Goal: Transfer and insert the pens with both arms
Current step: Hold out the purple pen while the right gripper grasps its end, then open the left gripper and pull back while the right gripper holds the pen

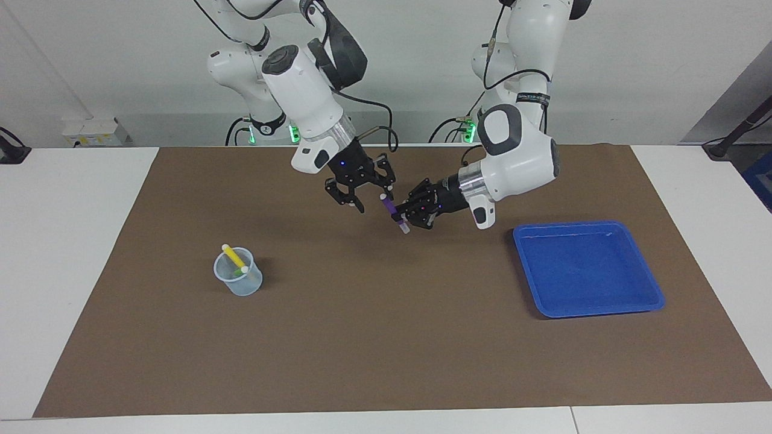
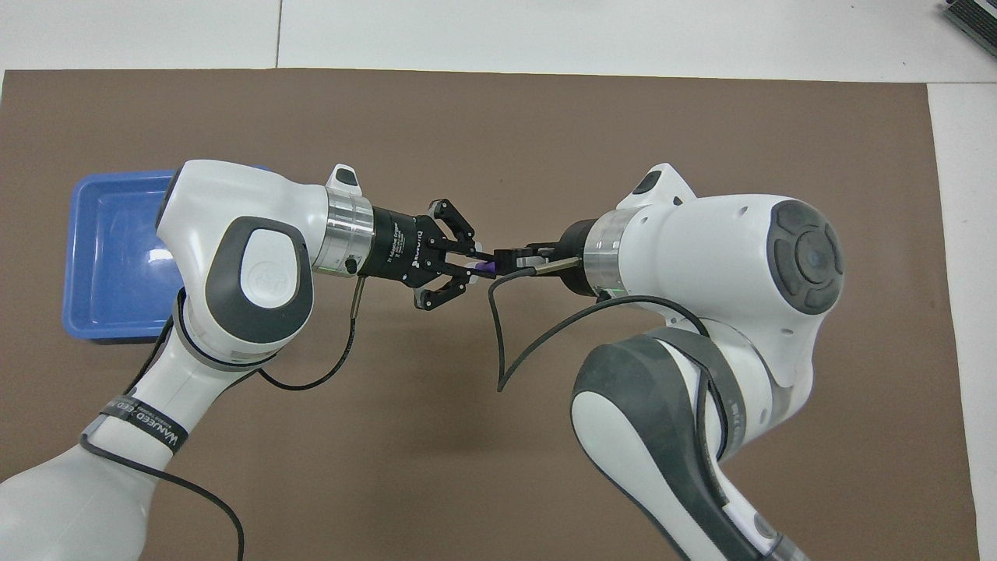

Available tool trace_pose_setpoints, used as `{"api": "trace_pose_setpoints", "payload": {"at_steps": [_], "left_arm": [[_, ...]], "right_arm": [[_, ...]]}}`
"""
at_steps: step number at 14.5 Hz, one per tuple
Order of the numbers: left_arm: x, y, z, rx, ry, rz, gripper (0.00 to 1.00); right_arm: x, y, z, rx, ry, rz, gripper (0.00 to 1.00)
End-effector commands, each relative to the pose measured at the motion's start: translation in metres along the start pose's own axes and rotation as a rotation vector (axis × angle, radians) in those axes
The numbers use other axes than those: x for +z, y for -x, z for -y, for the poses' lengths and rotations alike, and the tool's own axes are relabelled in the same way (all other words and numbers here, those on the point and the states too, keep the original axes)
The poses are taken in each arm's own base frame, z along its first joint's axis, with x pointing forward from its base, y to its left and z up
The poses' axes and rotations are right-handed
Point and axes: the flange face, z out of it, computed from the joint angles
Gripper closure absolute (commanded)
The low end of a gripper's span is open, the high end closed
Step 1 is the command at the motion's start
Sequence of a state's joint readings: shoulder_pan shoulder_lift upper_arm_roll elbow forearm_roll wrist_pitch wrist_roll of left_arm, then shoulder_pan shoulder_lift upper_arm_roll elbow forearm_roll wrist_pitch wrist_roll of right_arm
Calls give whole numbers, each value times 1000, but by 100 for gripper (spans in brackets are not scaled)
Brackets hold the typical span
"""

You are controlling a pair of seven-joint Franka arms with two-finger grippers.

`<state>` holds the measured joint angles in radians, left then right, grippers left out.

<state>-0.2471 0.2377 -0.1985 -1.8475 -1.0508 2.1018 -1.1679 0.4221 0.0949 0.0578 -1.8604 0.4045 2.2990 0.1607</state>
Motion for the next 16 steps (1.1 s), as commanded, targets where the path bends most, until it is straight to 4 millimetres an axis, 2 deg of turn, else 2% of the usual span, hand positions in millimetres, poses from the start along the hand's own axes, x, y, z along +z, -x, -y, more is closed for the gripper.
{"api": "trace_pose_setpoints", "payload": {"at_steps": [1, 5, 9, 12, 16], "left_arm": [[-4, 3, 9, 4, 6, 18, 100], [-3, 3, 9, 4, 4, 18, 100], [-4, 5, 8, 6, 7, 18, 100], [-5, 7, 7, 7, 15, 23, 100], [-6, 7, 5, 5, 28, 24, 100]], "right_arm": [[2, -4, 3, -11, -2, -15, 34], [4, -3, 4, -11, -2, -11, 41], [3, -4, 7, -4, -8, -17, 43], [3, -4, 6, 3, -8, -18, 54], [4, -2, 9, 17, -10, -15, 56]]}}
